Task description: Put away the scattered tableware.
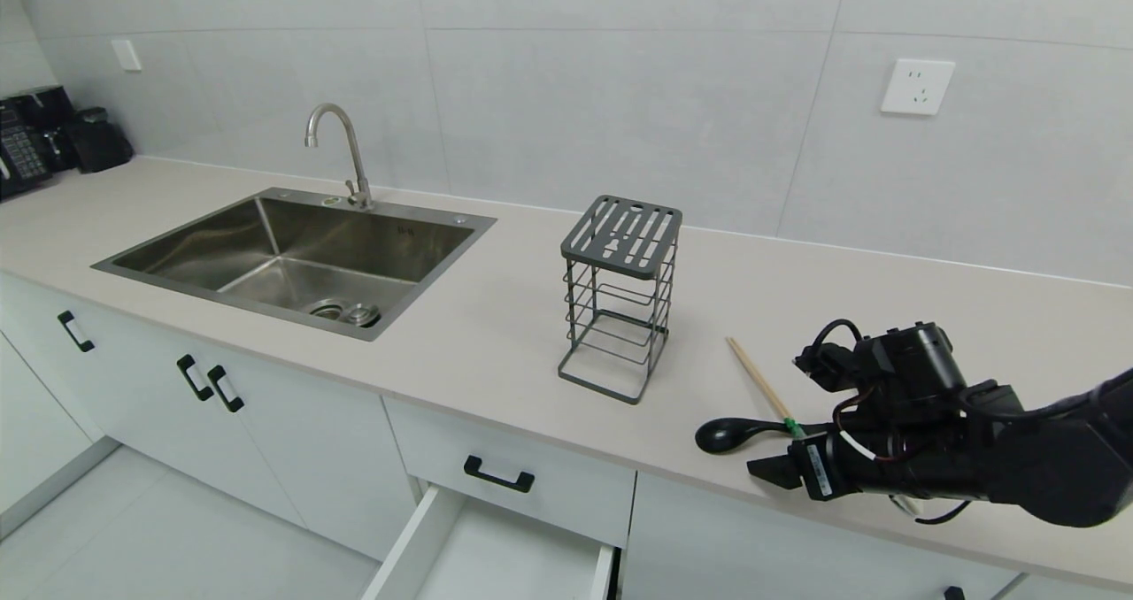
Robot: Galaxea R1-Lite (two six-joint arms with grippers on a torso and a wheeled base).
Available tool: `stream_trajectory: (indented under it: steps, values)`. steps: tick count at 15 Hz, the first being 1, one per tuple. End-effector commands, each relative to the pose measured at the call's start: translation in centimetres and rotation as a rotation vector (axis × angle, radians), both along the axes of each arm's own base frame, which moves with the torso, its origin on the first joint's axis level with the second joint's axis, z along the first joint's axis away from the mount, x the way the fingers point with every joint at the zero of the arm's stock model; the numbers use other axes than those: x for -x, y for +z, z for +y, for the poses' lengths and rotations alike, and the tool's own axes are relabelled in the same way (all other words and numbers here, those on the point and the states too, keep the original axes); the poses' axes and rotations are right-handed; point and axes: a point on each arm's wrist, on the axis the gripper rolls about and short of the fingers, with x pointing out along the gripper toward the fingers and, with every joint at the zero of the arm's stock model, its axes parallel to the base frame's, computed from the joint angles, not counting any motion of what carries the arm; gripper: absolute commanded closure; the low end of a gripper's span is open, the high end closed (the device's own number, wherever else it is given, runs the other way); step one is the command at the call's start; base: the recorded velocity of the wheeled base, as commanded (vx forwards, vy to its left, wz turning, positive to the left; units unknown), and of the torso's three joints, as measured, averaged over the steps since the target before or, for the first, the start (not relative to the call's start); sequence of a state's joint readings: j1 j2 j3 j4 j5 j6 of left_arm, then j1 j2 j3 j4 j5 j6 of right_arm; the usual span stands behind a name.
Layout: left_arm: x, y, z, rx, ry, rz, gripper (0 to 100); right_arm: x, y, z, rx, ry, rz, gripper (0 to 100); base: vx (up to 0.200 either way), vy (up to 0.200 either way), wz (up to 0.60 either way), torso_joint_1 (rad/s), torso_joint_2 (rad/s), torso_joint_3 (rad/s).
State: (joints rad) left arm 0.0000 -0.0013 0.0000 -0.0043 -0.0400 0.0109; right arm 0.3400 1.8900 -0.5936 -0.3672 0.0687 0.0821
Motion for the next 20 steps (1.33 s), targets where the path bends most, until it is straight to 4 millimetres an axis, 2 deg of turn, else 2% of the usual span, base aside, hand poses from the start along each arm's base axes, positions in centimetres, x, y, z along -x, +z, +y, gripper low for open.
stream_trajectory:
  steps: [1, 2, 3, 9, 11, 16, 18, 20]
  values:
    - [0.0, 0.0, 0.0, 0.0, 0.0, 0.001, 0, -0.2, -0.4, 0.1, 0.002, -0.001, 0.008, 0, 0.0, 0.0, 0.0, 0.0, 0.0, 0.0]
    - [0.0, 0.0, 0.0, 0.0, 0.0, 0.001, 0, -0.2, -0.4, 0.1, 0.002, -0.001, 0.008, 0, 0.0, 0.0, 0.0, 0.0, 0.0, 0.0]
    - [0.0, 0.0, 0.0, 0.0, 0.0, 0.001, 0, -0.3, -0.4, 0.1, 0.003, -0.001, 0.009, 100, 0.0, 0.0, 0.0, 0.0, 0.0, 0.0]
    - [0.0, 0.0, 0.0, 0.0, 0.0, 0.001, 0, -0.8, -0.1, -0.4, 0.024, -0.062, -0.013, 100, 0.0, 0.0, 0.0, 0.0, 0.0, 0.0]
    - [0.0, 0.0, 0.0, 0.0, 0.0, 0.001, 0, -0.5, 0.8, -0.8, 0.015, -0.072, -0.043, 100, 0.0, 0.0, 0.0, 0.0, 0.0, 0.0]
    - [0.0, 0.0, 0.0, 0.0, 0.0, 0.001, 0, 2.3, 4.8, -2.8, -0.026, -0.114, -0.174, 100, 0.0, 0.0, 0.0, 0.0, 0.0, 0.0]
    - [0.0, 0.0, 0.0, 0.0, 0.0, 0.001, 0, 3.1, 5.4, -3.1, -0.033, -0.114, -0.199, 100, 0.0, 0.0, 0.0, 0.0, 0.0, 0.0]
    - [0.0, 0.0, 0.0, 0.0, 0.0, 0.001, 0, 4.7, 6.4, -3.4, -0.062, -0.104, -0.294, 100, 0.0, 0.0, 0.0, 0.0, 0.0, 0.0]
